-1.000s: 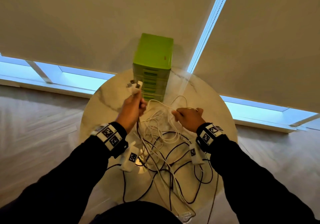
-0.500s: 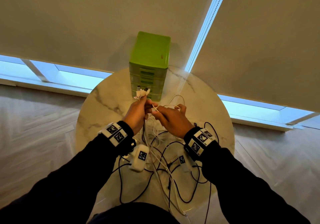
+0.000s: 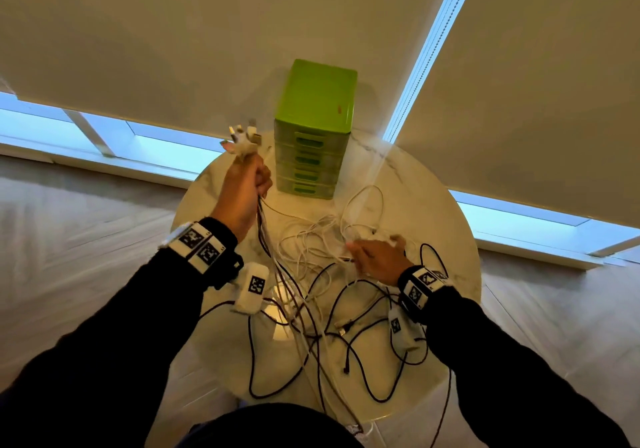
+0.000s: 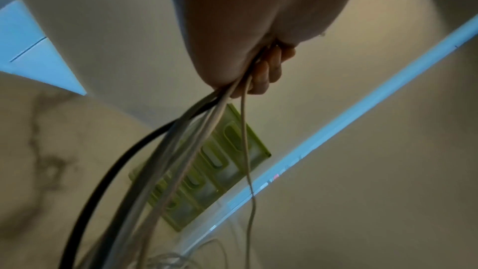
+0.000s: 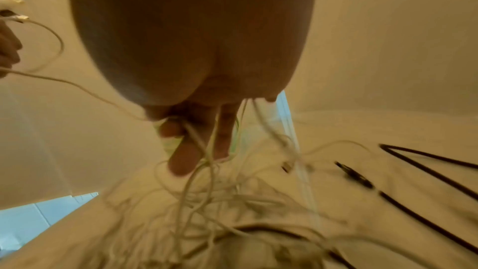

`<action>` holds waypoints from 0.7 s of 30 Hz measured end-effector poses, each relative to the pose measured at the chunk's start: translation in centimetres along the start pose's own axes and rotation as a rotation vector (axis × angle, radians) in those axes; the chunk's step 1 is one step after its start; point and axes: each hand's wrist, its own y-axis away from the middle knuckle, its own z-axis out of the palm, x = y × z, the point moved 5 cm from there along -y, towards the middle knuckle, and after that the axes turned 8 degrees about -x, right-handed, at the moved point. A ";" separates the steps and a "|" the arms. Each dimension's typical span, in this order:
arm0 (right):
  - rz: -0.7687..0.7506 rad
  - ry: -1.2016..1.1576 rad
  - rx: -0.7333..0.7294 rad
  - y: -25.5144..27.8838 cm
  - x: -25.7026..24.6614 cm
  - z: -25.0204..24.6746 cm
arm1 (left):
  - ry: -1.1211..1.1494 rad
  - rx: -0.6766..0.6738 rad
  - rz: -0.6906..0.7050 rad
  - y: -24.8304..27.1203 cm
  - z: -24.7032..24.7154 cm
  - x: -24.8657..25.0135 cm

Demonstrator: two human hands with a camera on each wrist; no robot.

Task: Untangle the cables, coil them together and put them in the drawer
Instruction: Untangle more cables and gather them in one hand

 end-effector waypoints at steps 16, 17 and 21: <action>-0.412 -0.298 0.270 1.2 -10.8 -5.2 | -0.303 -0.238 -0.141 4.0 3.7 -3.3; -0.413 -0.350 0.248 1.3 -10.7 -5.1 | -0.283 -0.254 -0.153 4.3 3.9 -3.1; -0.407 -0.553 0.221 1.8 -10.1 -5.3 | -0.297 -0.320 -0.136 5.6 4.7 -2.4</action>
